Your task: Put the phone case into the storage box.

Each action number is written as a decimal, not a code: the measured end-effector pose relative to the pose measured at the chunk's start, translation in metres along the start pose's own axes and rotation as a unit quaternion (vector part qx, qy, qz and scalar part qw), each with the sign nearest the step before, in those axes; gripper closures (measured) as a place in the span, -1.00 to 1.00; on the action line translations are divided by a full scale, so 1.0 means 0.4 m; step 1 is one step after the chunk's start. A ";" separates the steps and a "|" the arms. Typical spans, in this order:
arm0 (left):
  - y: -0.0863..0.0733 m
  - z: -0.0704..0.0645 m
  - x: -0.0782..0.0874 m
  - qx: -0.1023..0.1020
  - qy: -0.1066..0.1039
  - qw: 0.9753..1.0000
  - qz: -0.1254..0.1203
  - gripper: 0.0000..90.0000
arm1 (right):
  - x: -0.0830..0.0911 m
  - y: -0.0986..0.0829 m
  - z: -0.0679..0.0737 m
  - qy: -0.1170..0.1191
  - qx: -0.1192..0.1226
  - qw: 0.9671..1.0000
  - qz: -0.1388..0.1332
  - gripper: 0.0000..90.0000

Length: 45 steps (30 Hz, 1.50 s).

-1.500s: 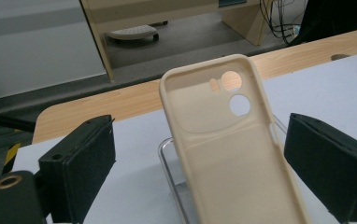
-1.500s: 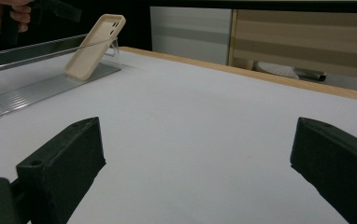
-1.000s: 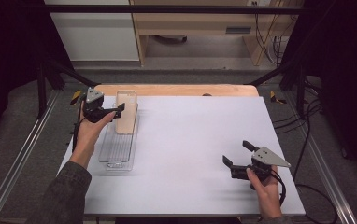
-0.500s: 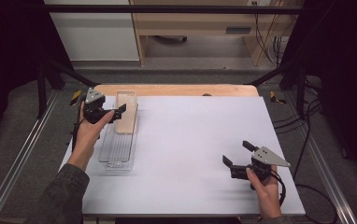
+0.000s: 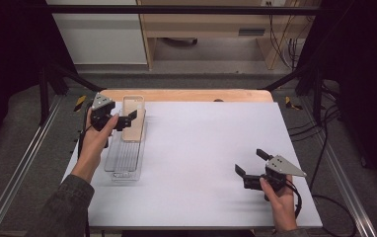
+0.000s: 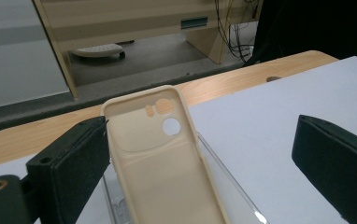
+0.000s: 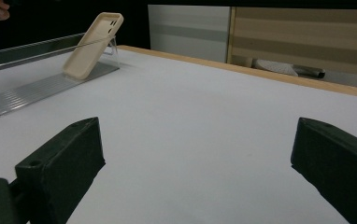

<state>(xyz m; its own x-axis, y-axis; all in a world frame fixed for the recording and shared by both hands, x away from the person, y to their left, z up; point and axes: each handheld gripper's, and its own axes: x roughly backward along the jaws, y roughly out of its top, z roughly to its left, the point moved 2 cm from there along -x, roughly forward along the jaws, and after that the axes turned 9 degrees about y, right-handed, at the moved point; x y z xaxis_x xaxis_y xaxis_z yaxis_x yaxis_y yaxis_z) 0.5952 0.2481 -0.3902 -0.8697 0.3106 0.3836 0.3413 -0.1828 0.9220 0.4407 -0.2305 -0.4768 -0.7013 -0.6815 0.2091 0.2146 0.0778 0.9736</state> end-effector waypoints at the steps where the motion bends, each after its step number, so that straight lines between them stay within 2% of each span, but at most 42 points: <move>1: 0.001 -0.002 0.002 -0.001 -0.001 1.000 -0.001 -0.91 | 0.000 0.000 0.000 0.000 0.000 1.000 0.000 -0.94; 16: 0.021 -0.050 0.031 -0.009 -0.029 0.999 -0.020 -0.92 | 0.003 0.002 -0.001 0.000 -0.001 1.000 -0.003 -0.94; 25: 0.026 -0.075 0.058 0.013 -0.039 0.999 -0.030 -0.92 | 0.003 0.005 -0.001 0.004 -0.004 1.000 -0.012 -0.94; 29: 0.034 -0.088 0.081 0.028 -0.047 0.997 -0.047 -0.92 | -0.004 0.005 0.005 0.010 -0.002 1.000 -0.011 -0.94; 32: 0.040 -0.092 0.102 0.026 -0.048 0.997 -0.060 -0.92 | -0.008 0.005 0.008 0.013 0.000 1.000 -0.010 -0.94; 37: 0.042 -0.096 0.132 0.045 -0.055 0.994 -0.077 -0.93 | -0.008 0.005 0.007 0.012 -0.002 1.000 -0.010 -0.94; 45: 0.031 -0.101 0.176 0.034 -0.060 0.994 -0.085 -0.93 | -0.007 0.005 0.006 0.011 -0.003 1.000 -0.009 -0.94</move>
<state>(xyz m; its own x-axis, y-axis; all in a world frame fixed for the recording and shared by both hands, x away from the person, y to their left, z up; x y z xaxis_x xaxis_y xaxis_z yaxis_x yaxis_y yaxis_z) 0.5240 0.2300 -0.3538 -0.8695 0.4415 0.2216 0.2194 -0.0568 0.9740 0.4412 -0.2267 -0.4752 -0.6899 -0.6987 0.1892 0.2057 0.0614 0.9767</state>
